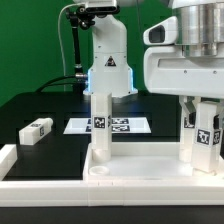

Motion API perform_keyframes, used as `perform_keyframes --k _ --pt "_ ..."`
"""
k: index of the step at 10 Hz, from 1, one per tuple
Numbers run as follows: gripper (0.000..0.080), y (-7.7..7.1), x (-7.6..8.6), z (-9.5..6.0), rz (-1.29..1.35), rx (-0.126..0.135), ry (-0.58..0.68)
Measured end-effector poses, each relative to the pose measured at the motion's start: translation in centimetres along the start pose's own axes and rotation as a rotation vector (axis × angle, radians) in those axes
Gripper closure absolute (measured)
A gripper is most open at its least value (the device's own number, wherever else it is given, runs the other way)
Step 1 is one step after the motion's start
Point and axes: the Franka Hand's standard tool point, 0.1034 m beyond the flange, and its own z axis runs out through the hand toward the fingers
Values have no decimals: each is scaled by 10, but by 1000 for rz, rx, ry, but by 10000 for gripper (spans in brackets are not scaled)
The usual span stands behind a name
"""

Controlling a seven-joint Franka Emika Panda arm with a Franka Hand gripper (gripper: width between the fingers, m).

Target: Assemble desk

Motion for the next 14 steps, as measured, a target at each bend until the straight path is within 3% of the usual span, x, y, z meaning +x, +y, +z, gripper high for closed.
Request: perform_keyframes --k 2,6,7,8,9,10,12,14 --pt "504 2 6 2 365 40 -51" --pt "504 5 7 4 450 33 -58" --pt "418 4 6 3 301 30 -46" --pt "265 0 1 3 93 32 -38" --pt "265 -2 -4 2 -43 39 -41" --pt "174 -4 -10 0 -138 46 -41" --pt "154 -1 -6 2 -230 45 -38" --pt "150 -2 0 -1 -689 30 9"
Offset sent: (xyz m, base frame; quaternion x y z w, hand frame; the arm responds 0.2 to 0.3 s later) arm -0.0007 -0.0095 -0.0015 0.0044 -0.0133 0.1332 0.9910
